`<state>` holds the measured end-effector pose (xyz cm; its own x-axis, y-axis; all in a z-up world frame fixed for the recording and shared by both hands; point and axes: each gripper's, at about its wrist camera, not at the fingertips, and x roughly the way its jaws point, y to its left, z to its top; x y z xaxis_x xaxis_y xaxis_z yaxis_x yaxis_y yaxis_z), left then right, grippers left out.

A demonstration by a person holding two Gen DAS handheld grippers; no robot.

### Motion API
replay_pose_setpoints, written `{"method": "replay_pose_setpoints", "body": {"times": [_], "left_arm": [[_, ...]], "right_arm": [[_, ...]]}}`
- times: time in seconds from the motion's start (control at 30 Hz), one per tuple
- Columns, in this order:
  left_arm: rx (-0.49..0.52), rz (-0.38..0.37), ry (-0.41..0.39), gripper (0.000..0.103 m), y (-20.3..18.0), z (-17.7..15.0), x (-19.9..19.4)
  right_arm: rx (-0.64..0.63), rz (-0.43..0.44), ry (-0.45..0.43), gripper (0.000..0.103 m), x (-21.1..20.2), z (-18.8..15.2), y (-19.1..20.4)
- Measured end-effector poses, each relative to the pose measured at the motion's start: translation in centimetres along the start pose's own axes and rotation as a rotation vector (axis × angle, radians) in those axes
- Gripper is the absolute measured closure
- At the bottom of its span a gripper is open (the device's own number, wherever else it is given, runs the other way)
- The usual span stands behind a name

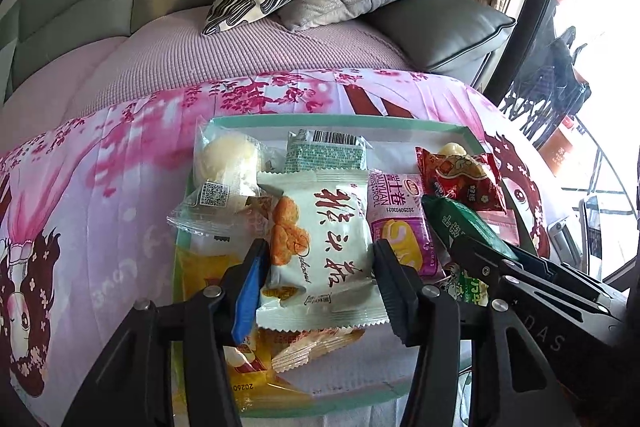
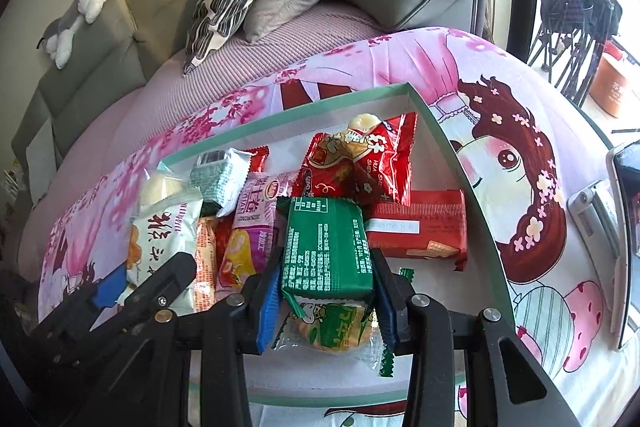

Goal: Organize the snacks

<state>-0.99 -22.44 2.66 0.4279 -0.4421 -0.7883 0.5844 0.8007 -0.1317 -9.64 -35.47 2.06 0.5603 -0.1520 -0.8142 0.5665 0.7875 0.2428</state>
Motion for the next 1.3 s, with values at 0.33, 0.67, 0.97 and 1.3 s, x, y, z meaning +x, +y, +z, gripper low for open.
{"method": "replay_pose_setpoints", "body": {"times": [0.33, 0.67, 0.97, 1.3], "left_arm": [[-0.013, 0.001, 0.011, 0.044, 0.3, 0.2, 0.1], [-0.015, 0.002, 0.017, 0.041, 0.3, 0.3, 0.0], [-0.017, 0.012, 0.002, 0.025, 0.7, 0.4, -0.7], [-0.041, 0.071, -0.008, 0.015, 1.8, 0.3, -1.7]], "right_arm": [[0.012, -0.031, 0.013, 0.043, 0.2, 0.0, -0.4], [0.033, -0.058, 0.018, 0.027, 0.3, 0.1, -1.1], [0.048, -0.066, 0.004, 0.020, 0.0, 0.2, -1.5], [0.025, -0.058, -0.001, 0.018, -0.1, 0.1, -1.1]]}}
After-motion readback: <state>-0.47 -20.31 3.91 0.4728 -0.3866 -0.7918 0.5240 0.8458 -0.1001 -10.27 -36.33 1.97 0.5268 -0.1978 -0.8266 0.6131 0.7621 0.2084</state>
